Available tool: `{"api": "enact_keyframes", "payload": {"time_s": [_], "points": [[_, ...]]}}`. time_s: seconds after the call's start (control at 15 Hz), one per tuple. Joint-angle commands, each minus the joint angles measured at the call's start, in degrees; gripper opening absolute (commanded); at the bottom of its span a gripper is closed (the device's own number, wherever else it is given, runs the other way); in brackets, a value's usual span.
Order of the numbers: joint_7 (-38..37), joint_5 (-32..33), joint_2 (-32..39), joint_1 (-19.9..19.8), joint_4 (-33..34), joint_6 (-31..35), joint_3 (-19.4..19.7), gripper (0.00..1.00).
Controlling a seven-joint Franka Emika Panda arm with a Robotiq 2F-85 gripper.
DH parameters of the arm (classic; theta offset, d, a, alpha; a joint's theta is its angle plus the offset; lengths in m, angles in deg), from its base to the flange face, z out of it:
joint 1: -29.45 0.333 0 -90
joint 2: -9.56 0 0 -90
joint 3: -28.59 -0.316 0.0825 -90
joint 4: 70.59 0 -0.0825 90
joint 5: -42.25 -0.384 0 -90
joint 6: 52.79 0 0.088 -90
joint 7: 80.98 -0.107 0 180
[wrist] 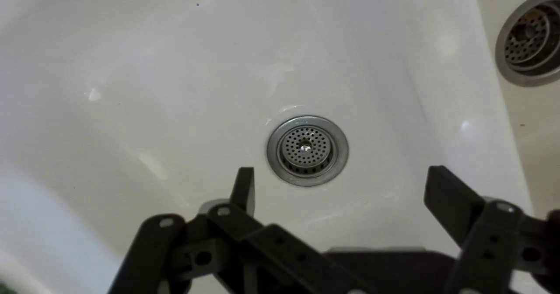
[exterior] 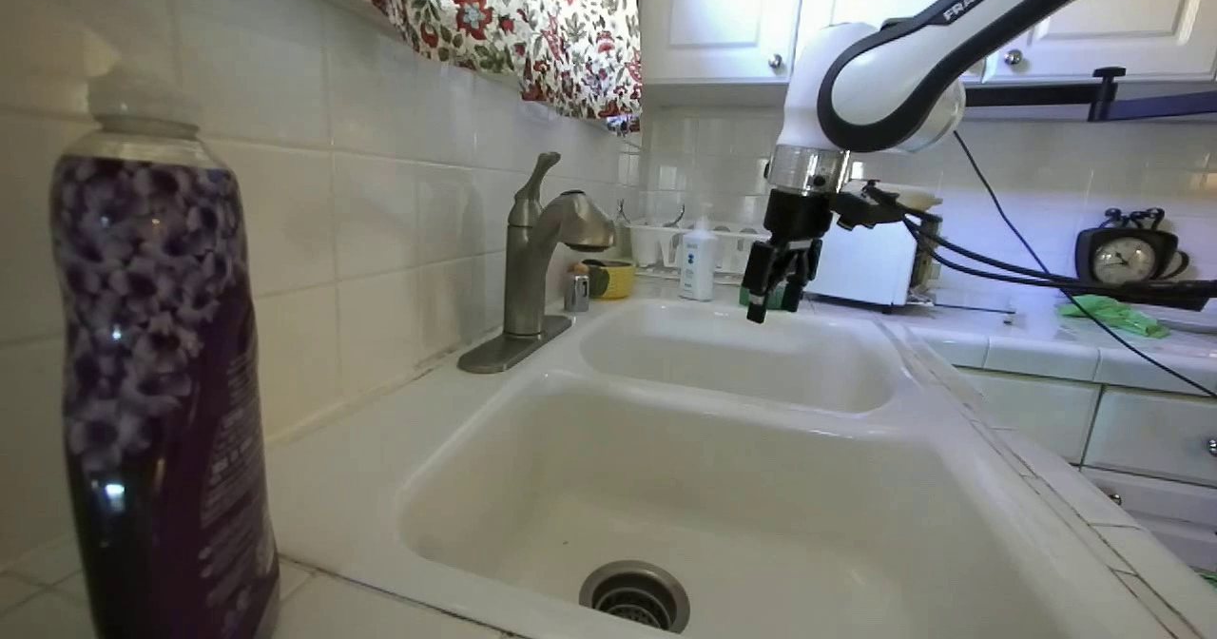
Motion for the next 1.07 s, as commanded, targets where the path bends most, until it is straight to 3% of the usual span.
{"api": "enact_keyframes", "payload": {"time_s": [0.0,0.2,0.67,0.73,1.0], "points": [[-2.7,-5.3,6.3,-1.1,4.4,1.1,0.2,1.00],[-4.9,-8.7,10.0,-1.5,5.6,5.0,0.0,1.00],[-10.4,-9.2,17.1,-1.4,7.6,12.5,0.5,1.00],[-8.5,-7.8,14.5,-1.2,5.8,10.9,0.5,1.00],[-8.7,-7.8,15.1,-1.2,5.9,11.2,0.5,1.00]]}}
